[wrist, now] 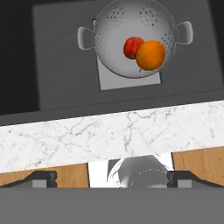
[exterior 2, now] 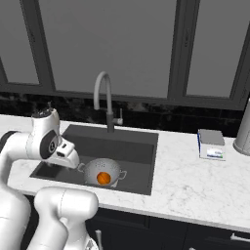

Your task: Put the colander in the sink, put the apple, orange, tangerine in the colander, and turn on the sink faucet and pour water over the colander.

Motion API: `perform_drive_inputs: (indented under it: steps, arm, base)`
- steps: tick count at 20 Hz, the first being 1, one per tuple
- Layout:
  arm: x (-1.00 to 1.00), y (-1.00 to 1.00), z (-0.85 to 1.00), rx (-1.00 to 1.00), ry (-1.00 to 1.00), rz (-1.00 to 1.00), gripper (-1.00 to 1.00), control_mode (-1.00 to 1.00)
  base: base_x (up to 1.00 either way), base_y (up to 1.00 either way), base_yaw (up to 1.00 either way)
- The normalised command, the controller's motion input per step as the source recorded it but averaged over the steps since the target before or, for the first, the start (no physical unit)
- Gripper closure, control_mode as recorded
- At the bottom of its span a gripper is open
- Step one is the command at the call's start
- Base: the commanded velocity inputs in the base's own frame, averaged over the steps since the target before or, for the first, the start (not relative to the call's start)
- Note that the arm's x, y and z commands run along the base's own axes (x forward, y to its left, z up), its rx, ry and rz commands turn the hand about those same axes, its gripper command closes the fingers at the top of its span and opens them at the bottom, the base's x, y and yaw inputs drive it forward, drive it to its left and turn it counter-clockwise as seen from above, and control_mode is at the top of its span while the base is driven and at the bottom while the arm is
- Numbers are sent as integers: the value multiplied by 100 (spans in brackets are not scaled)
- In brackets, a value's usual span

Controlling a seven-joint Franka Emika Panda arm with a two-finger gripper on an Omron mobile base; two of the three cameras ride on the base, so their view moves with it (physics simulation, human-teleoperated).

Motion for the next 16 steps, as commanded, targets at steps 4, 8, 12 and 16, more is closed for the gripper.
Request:
perform_drive_inputs:
  steps: [4, 8, 12, 16]
  arm:
    - [-34, 80, 14, -2, 4, -1, -100, -100]
    - [-36, 73, 12, 0, 2, -1, -100, -100]
    - [-28, 74, 2, 0, 0, -1, -100, -100]
    - [-5, 87, 3, 0, 0, 0, -100, -100]
  base:
    - [0, 0, 0]
    - [0, 0, 0]
    - [0, 0, 0]
    - [0, 0, 0]
